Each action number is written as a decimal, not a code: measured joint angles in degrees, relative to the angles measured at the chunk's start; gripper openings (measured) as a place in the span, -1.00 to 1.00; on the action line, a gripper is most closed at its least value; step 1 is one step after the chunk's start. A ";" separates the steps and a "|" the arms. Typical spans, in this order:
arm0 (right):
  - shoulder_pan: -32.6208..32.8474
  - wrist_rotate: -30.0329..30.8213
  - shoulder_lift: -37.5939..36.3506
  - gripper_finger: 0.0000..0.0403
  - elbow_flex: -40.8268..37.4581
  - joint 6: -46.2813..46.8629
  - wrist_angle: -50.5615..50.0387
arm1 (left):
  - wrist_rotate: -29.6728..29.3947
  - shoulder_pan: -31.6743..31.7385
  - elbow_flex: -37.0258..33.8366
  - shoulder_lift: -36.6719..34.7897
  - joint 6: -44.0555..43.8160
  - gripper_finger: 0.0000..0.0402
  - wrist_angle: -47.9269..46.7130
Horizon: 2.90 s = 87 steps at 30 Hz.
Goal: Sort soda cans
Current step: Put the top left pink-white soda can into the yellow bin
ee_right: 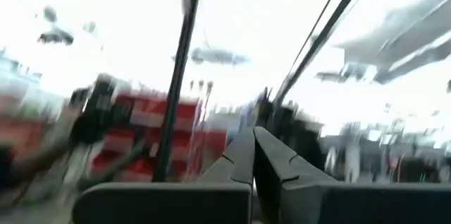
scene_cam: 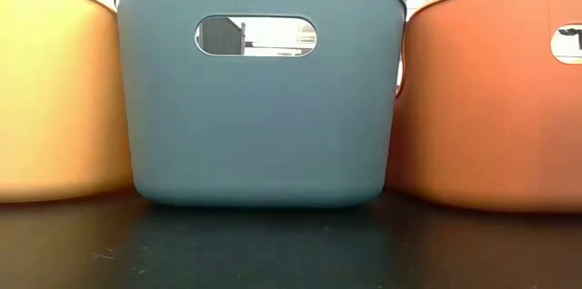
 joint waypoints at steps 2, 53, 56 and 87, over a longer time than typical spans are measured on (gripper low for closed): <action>0.00 0.10 0.00 -0.89 0.00 -1.34 5.39 | 0.29 2.21 3.25 1.19 -6.77 0.12 -7.68; -13.55 2.34 0.22 -0.89 5.63 12.31 -5.68 | 46.20 76.04 32.10 58.66 -22.21 0.86 -55.46; -14.17 2.32 0.22 -0.89 5.63 12.24 -5.79 | 44.75 76.21 32.09 60.04 -23.08 0.86 -55.46; -18.75 2.26 0.22 -0.89 5.62 9.11 -13.84 | 43.66 77.39 31.16 60.85 -34.03 0.86 -54.27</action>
